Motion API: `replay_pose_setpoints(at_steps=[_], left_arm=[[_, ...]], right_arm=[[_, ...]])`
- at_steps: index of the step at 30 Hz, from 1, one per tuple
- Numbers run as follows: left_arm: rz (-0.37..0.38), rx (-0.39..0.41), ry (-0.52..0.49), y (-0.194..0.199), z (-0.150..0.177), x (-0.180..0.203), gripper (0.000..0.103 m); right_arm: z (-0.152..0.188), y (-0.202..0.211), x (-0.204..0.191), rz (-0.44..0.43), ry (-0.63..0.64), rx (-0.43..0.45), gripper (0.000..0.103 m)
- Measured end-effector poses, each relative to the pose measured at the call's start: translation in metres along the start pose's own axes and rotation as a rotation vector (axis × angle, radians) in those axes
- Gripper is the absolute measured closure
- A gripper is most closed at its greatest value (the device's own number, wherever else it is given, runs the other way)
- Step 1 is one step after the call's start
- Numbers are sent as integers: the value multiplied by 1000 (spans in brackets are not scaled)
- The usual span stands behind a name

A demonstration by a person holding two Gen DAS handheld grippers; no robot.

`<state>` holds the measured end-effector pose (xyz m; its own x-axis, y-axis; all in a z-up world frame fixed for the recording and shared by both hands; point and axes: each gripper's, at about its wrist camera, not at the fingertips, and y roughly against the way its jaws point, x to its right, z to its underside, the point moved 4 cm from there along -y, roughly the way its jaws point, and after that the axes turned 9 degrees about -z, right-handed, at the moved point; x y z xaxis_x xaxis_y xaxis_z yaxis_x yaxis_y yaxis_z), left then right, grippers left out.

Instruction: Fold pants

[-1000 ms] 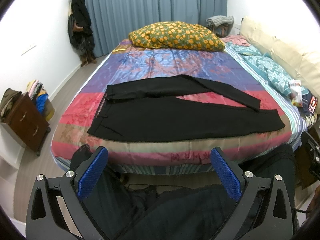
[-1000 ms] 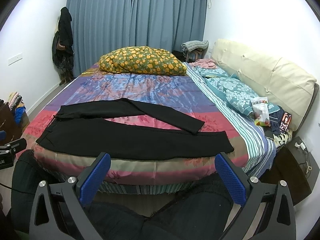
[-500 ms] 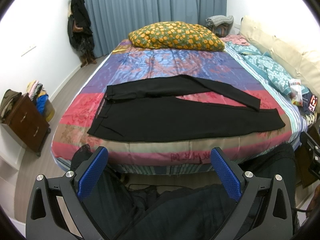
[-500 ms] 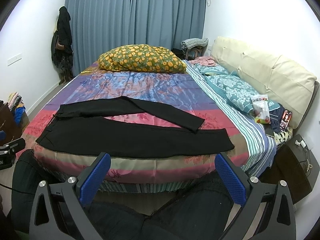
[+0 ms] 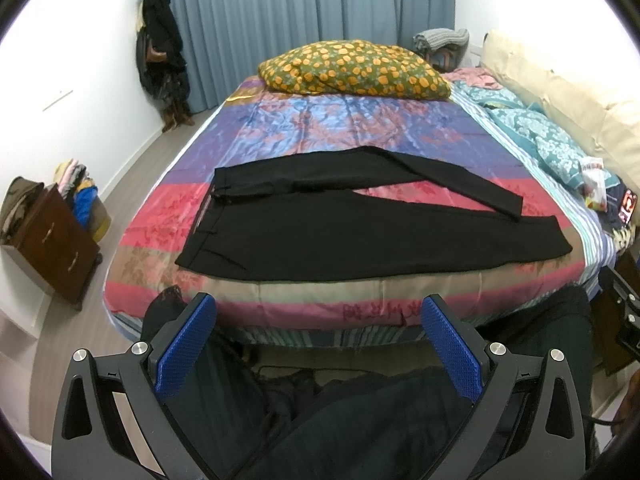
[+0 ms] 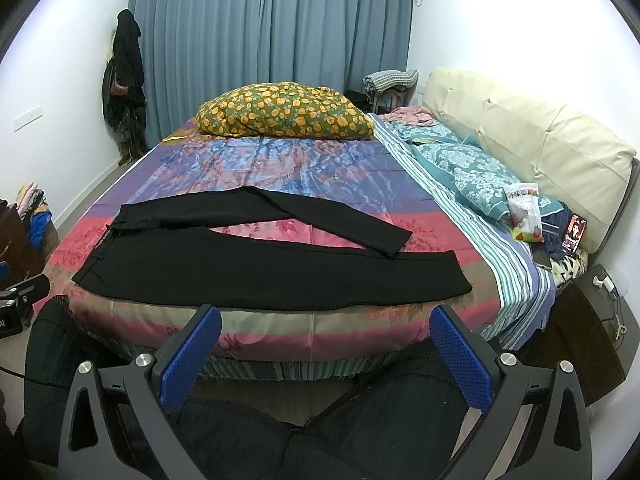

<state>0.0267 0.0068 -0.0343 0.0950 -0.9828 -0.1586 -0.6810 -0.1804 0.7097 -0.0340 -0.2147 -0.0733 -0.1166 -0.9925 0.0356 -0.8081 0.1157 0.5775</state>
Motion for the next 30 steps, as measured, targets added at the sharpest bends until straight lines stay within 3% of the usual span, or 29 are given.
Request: replay_pose_setpoints(at_steps=[14, 30], left_arm=[[-1, 0, -1, 0, 0, 1, 1], [-6, -7, -9, -2, 2, 3, 1]], right_arm=[[1, -1, -3, 12, 2, -4, 0], [0, -7, 0, 97, 9, -46, 0]])
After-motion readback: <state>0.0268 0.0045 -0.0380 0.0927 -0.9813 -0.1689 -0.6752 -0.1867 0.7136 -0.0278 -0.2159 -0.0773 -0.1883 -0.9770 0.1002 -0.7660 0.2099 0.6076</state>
